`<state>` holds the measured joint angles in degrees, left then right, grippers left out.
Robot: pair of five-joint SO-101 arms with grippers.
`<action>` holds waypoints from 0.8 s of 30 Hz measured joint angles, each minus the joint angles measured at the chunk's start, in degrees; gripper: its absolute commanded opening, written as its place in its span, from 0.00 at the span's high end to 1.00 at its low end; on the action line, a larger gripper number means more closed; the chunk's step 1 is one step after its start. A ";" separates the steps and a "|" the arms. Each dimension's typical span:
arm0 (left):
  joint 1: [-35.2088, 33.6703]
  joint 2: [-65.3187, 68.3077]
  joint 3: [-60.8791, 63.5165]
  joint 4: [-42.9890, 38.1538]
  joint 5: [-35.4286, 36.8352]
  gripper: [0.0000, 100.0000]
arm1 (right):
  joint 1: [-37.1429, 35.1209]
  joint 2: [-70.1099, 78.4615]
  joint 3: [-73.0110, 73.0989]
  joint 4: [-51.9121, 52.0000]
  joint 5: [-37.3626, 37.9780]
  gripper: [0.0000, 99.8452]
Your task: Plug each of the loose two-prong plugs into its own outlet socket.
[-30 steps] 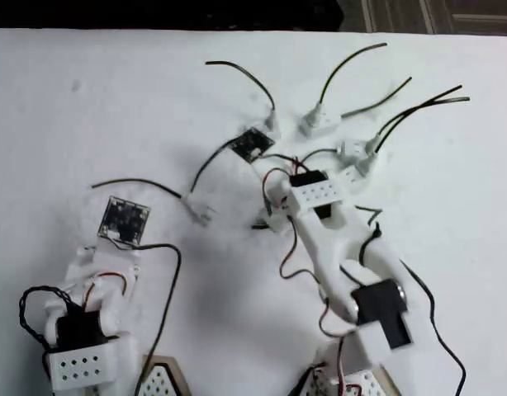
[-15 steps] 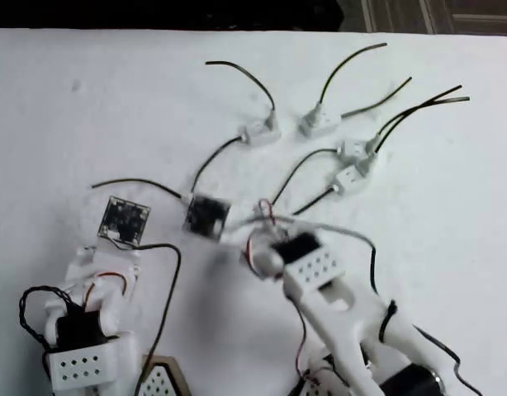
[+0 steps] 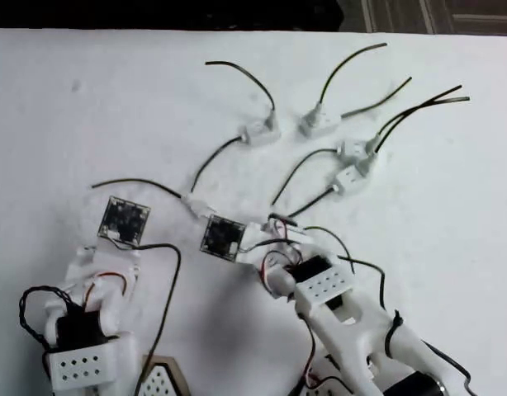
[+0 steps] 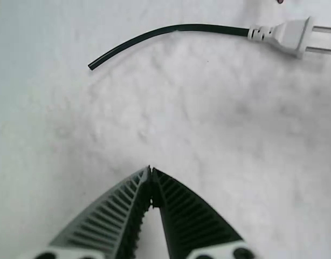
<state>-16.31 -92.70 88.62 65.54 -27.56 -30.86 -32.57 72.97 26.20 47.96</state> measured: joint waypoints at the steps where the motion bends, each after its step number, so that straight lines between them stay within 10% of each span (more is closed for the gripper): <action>1: 0.00 0.00 0.00 0.00 0.00 0.98 | 0.00 -0.79 -0.09 1.32 -0.18 0.76; 11: 0.00 0.00 0.00 0.00 0.00 0.98 | -2.81 -18.81 -5.01 21.54 -8.26 0.79; 16: 0.00 0.00 0.00 0.00 0.00 0.98 | -3.16 -23.82 -7.30 17.58 -16.79 0.99; 24: 0.00 0.00 0.00 0.00 0.00 0.98 | -1.32 -11.69 -10.29 5.89 -32.00 0.96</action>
<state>-16.31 -92.70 88.62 65.54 -27.56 -32.18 -44.26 62.68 32.09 15.96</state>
